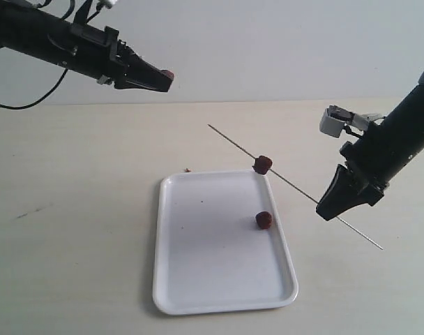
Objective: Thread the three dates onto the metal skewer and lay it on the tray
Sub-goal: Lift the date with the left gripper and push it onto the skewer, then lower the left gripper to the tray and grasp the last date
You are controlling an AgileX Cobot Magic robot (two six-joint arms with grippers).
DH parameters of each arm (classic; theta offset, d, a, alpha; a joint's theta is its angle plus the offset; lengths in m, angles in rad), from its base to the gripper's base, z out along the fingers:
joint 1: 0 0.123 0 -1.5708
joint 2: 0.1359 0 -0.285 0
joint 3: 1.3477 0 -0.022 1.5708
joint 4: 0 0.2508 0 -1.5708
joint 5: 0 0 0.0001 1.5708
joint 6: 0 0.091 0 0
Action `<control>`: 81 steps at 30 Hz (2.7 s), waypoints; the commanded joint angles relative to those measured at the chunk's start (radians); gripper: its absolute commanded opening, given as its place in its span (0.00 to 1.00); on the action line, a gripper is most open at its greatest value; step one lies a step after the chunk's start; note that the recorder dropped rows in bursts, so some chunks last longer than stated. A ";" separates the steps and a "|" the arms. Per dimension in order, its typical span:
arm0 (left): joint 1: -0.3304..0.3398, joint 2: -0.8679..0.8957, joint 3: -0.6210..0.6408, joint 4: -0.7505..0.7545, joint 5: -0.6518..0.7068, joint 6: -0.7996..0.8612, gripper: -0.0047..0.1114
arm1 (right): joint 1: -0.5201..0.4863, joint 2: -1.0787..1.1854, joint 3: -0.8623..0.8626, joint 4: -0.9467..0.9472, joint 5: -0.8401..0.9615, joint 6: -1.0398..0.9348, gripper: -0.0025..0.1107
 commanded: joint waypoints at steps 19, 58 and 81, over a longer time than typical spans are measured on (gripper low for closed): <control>-0.093 -0.009 0.003 0.059 0.011 -0.114 0.30 | 0.004 -0.003 0.000 0.144 0.009 -0.169 0.02; -0.222 -0.009 0.003 -0.008 0.011 -0.104 0.30 | 0.004 -0.003 0.000 0.445 0.009 -0.248 0.02; -0.221 -0.009 0.003 -0.017 0.011 -0.089 0.62 | 0.001 -0.003 0.000 0.484 0.009 -0.274 0.02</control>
